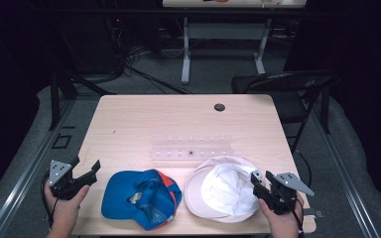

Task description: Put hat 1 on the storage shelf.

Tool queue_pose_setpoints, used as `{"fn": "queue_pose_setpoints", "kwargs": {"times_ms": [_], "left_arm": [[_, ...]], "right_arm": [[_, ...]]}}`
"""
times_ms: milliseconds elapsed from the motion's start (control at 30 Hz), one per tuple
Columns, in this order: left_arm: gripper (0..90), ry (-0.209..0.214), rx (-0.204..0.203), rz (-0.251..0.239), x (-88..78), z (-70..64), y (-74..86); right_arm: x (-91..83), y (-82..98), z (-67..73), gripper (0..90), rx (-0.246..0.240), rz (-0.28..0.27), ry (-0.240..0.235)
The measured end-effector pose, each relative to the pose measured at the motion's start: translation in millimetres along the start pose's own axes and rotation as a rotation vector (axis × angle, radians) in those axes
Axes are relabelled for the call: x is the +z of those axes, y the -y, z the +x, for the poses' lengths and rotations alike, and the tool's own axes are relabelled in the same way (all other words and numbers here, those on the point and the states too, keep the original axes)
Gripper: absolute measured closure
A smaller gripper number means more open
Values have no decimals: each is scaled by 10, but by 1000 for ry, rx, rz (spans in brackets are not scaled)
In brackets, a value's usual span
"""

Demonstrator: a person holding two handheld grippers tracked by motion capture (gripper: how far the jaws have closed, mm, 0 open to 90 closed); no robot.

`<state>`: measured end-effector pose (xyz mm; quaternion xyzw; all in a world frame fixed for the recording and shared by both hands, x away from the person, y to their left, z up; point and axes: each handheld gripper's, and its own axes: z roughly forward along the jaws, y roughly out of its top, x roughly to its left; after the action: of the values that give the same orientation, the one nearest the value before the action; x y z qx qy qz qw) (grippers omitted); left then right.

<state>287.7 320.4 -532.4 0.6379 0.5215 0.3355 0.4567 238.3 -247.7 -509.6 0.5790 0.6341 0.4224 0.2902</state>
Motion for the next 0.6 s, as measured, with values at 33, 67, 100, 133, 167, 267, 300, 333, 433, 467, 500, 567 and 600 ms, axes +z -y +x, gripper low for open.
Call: {"fn": "queue_pose_setpoints", "kwargs": {"times_ms": [33,67,100,133,167,267,300,333,433,467,500,567,600], "left_arm": [[240,2,1,0,3,-1,3],[240,2,6,2,2,-2,5],[240,3,10,3,2,-3,6],[240,8,8,-3,1,-5,8],[243,4,14,-8,-9,-12,6],[249,6,19,-12,-15,-11,3],[249,5,23,-15,-14,-11,3],[250,4,23,-10,-13,-9,0],[255,4,23,-5,-6,-16,2],[255,4,23,-5,-6,-16,2],[254,10,28,-1,-3,-19,3],[254,13,26,0,1,-22,4],[252,14,29,0,6,-26,5]], "right_arm": [[0,0,0,455,0,0,0],[-10,-30,11,477,20,26,0],[-10,-45,15,478,31,38,-8],[-10,-45,15,478,31,38,-8],[-13,-74,21,479,47,49,-10],[-13,-127,35,473,63,63,-26],[-8,-143,42,472,55,75,-24],[-1,-160,48,467,45,86,-25],[13,-207,58,460,22,128,-37],[13,-207,58,460,22,128,-37],[27,-226,61,460,11,148,-49],[38,-233,59,460,8,162,-60],[57,-247,53,460,2,195,-67]]}}
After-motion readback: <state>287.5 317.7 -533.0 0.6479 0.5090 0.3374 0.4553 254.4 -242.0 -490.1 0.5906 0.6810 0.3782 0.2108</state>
